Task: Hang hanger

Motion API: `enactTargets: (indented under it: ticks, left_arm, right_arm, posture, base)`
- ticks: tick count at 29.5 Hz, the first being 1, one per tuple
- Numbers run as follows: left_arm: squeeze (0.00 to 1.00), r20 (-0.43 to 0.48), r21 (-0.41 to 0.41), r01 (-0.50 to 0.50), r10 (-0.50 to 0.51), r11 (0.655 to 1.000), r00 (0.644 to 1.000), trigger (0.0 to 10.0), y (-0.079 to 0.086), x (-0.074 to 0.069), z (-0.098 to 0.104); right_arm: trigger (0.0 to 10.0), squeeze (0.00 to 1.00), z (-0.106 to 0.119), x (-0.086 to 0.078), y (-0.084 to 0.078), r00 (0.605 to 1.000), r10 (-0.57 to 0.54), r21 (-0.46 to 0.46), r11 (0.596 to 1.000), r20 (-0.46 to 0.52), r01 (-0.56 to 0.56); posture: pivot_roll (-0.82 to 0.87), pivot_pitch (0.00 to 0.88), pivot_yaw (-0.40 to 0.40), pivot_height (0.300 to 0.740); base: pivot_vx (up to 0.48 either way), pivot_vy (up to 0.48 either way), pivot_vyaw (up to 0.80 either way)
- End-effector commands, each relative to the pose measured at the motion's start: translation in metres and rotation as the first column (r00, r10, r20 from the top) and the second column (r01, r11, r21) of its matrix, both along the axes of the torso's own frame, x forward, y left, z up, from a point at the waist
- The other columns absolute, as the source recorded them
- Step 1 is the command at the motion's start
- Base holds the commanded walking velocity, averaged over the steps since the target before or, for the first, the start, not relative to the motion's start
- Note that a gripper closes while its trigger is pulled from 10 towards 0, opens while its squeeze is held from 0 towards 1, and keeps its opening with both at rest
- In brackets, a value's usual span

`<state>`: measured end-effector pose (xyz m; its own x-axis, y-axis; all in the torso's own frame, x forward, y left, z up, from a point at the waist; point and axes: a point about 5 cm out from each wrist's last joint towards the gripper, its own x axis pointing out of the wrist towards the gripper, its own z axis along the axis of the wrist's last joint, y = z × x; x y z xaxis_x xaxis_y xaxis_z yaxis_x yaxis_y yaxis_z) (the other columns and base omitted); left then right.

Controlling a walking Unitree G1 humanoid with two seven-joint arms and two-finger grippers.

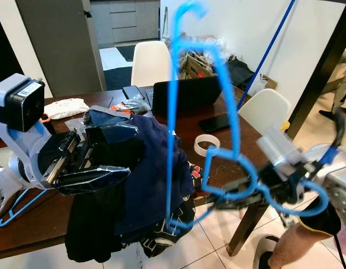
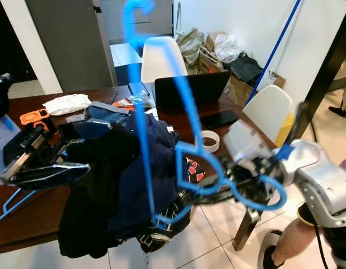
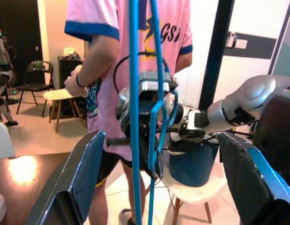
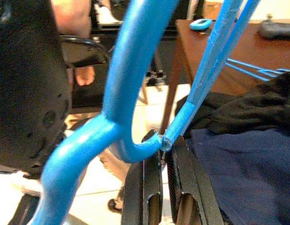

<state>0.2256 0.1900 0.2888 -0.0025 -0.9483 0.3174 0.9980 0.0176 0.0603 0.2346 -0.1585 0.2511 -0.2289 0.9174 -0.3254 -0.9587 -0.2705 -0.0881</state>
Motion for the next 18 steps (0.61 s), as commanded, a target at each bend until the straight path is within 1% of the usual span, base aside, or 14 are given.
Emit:
enactTargets:
  ticks: [1,2,5,6,9,10,11,13,14,18]
  left_arm:
    - [0.0,0.003,0.024,0.032,-0.032,0.999,0.999,10.0,-0.001,-0.005,0.003]
    - [0.0,-0.013,0.024,0.054,-0.053,0.998,0.998,10.0,-0.004,-0.006,0.002]
    - [0.0,-0.031,0.019,0.083,-0.083,0.996,0.996,10.0,-0.009,-0.006,0.0]
    - [0.0,-0.053,0.009,0.135,-0.134,0.991,0.99,10.0,-0.017,-0.007,-0.003]
    - [0.0,-0.061,0.01,0.156,-0.155,0.988,0.986,10.0,-0.02,-0.008,-0.004]
    - [0.0,-0.066,0.01,0.175,-0.174,0.985,0.983,9.8,-0.022,-0.008,-0.005]
    - [0.0,-0.074,0.008,0.191,-0.19,0.982,0.979,4.0,-0.023,-0.008,-0.005]
    - [0.0,-0.08,0.006,0.202,-0.201,0.979,0.976,4.0,-0.024,-0.008,-0.005]
    - [0.0,-0.088,0.006,0.215,-0.213,0.977,0.973,0.0,-0.025,-0.009,-0.005]
    - [0.0,-0.093,0.006,0.222,-0.221,0.975,0.971,0.0,-0.025,-0.009,-0.005]
  right_arm:
    - [10.0,0.0,0.003,-0.005,0.006,0.999,0.053,-0.022,0.998,0.004,-0.053]
    - [10.0,0.0,0.002,-0.007,0.01,0.996,0.086,-0.037,0.996,-0.004,-0.086]
    - [10.0,0.0,0.0,-0.007,0.015,0.994,0.109,-0.047,0.993,-0.009,-0.11]
    - [10.0,0.0,-0.003,-0.006,0.02,0.992,0.128,-0.06,0.99,-0.008,-0.128]
    - [10.0,0.0,-0.004,-0.005,0.022,0.991,0.13,-0.064,0.989,-0.004,-0.13]
    - [10.0,0.0,-0.004,-0.005,0.023,0.991,0.133,-0.069,0.989,-0.002,-0.133]
    - [10.0,0.0,-0.004,-0.004,0.025,0.991,0.134,-0.074,0.988,0.003,-0.134]
    - [10.0,0.0,-0.004,-0.004,0.026,0.991,0.135,-0.077,0.988,0.006,-0.134]
    - [10.0,0.0,-0.004,-0.004,0.026,0.991,0.135,-0.079,0.988,0.01,-0.133]
    - [10.0,0.0,-0.004,-0.003,0.027,0.991,0.134,-0.079,0.988,0.013,-0.132]
  posture:
    - [0.0,0.0,0.011,0.74]
    - [0.01,0.0,0.011,0.74]
    - [0.01,0.0,0.011,0.74]
    - [0.01,0.0,0.011,0.74]
    - [0.01,0.0,0.013,0.74]
    - [0.01,0.0,0.013,0.74]
    - [0.0,0.0,0.016,0.74]
    - [0.0,0.0,0.016,0.74]
    - [0.0,0.0,0.017,0.74]
    - [0.0,0.0,0.017,0.74]
  base:
    - [0.0,0.0,0.0]
    - [0.0,0.0,0.0]
    - [0.0,0.0,0.0]
    - [0.0,0.0,0.0]
    - [0.0,0.0,0.0]
    - [0.0,0.0,0.0]
    - [0.0,0.0,0.0]
    - [0.0,0.0,0.0]
    - [0.0,0.0,0.0]
    - [0.0,0.0,0.0]
